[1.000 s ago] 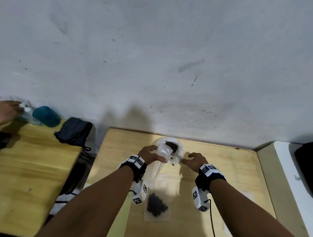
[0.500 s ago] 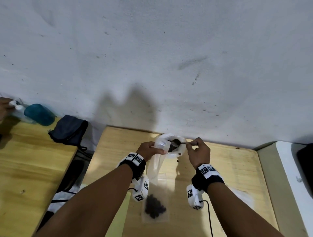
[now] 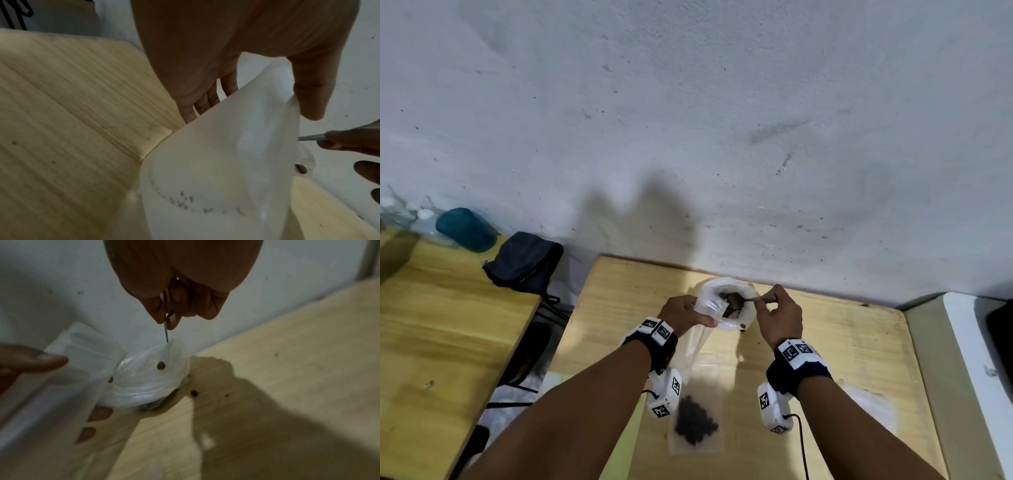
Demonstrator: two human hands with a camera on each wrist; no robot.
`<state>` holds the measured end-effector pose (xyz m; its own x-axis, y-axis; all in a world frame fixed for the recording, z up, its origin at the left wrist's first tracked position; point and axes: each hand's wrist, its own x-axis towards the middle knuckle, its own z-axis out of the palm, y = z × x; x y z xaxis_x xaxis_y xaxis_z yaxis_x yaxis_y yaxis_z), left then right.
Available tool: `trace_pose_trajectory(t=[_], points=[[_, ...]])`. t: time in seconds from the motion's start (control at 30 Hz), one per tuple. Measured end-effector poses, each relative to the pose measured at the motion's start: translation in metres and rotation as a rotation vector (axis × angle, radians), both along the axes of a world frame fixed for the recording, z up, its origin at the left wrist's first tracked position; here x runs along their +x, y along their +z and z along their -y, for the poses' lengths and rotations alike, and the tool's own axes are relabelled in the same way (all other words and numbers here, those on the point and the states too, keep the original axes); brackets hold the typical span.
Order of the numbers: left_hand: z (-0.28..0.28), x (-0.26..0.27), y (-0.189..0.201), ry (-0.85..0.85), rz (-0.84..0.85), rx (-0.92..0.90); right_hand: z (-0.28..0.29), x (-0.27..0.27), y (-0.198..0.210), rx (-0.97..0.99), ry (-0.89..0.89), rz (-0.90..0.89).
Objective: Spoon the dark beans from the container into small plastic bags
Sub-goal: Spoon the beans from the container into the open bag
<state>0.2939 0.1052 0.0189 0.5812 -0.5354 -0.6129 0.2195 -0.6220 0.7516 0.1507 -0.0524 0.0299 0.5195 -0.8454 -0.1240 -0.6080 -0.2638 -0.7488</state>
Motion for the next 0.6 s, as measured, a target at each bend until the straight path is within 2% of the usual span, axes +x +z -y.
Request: trace_pose_trajectory(t=[0.13, 0.33, 0.6], points=[[-0.002, -0.003, -0.001, -0.003, 0.018, -0.002, -0.008, 0.0, -0.007, 0.163, -0.131, 0.059], [-0.002, -0.008, -0.007, -0.072, 0.091, 0.061, -0.015, 0.001, -0.02, 0.398, -0.194, -0.001], [-0.004, -0.005, 0.004, -0.132, 0.161, 0.098, 0.007, -0.015, -0.008, 0.54, -0.402, 0.141]])
